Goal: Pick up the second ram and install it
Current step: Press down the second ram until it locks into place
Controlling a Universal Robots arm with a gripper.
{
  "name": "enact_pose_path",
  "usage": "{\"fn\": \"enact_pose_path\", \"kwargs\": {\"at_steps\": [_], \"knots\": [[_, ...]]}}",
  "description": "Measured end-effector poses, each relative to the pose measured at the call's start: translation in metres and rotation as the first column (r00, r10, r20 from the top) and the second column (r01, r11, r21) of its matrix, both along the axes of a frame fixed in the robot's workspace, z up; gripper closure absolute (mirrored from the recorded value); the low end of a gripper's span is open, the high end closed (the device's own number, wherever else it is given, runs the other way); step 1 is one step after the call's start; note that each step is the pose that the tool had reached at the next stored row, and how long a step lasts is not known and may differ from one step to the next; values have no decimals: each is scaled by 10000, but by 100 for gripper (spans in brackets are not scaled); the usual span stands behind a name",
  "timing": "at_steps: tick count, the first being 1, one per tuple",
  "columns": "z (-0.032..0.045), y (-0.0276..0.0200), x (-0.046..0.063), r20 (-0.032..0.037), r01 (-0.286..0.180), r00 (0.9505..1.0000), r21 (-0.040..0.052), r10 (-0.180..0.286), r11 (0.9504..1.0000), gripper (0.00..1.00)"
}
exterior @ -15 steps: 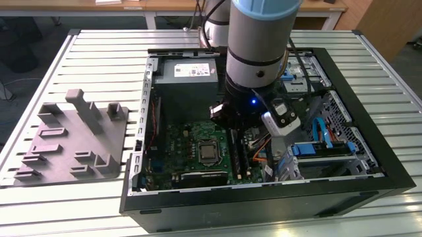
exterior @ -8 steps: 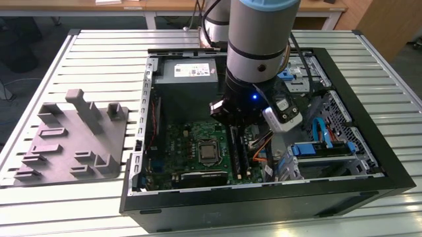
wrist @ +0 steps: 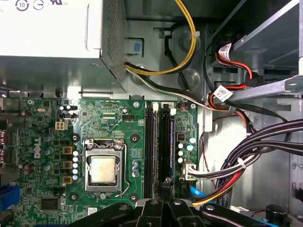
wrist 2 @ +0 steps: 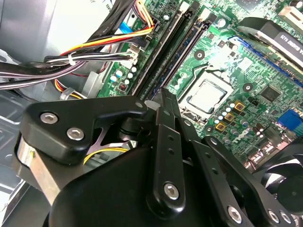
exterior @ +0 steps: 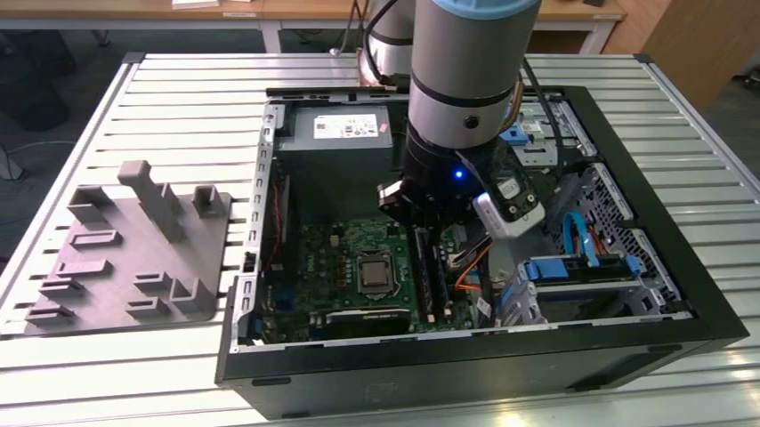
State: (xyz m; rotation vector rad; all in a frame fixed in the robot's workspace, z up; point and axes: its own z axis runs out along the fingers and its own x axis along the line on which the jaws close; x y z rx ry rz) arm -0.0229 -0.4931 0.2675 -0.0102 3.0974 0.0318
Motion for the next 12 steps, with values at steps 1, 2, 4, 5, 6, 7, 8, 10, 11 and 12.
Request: {"fn": "enact_pose_path", "kwargs": {"at_steps": [1, 2, 4, 5, 6, 7, 8, 10, 11, 12], "knots": [[0, 0, 0, 0, 0, 10000, 0, 0, 10000, 90], [1, 0, 0, 0, 0, 10000, 0, 0, 10000, 90], [1, 0, 0, 0, 0, 10000, 0, 0, 10000, 90], [0, 0, 0, -1, 0, 10000, -2, 0, 10000, 90], [-9, 0, 0, -1, 0, 10000, -2, 0, 10000, 90], [-25, 4, 0, -1, 1, 10000, -3, -1, 10000, 90], [-43, 13, -1, 0, 1, 10000, -1, -1, 10000, 90], [-78, 49, -1, -1, 0, 10000, -4, 0, 10000, 90], [-97, 70, -2, 0, 0, 10000, 0, 0, 10000, 90], [-116, 95, -2, 0, 0, 10000, 1, 0, 10000, 90]]}}
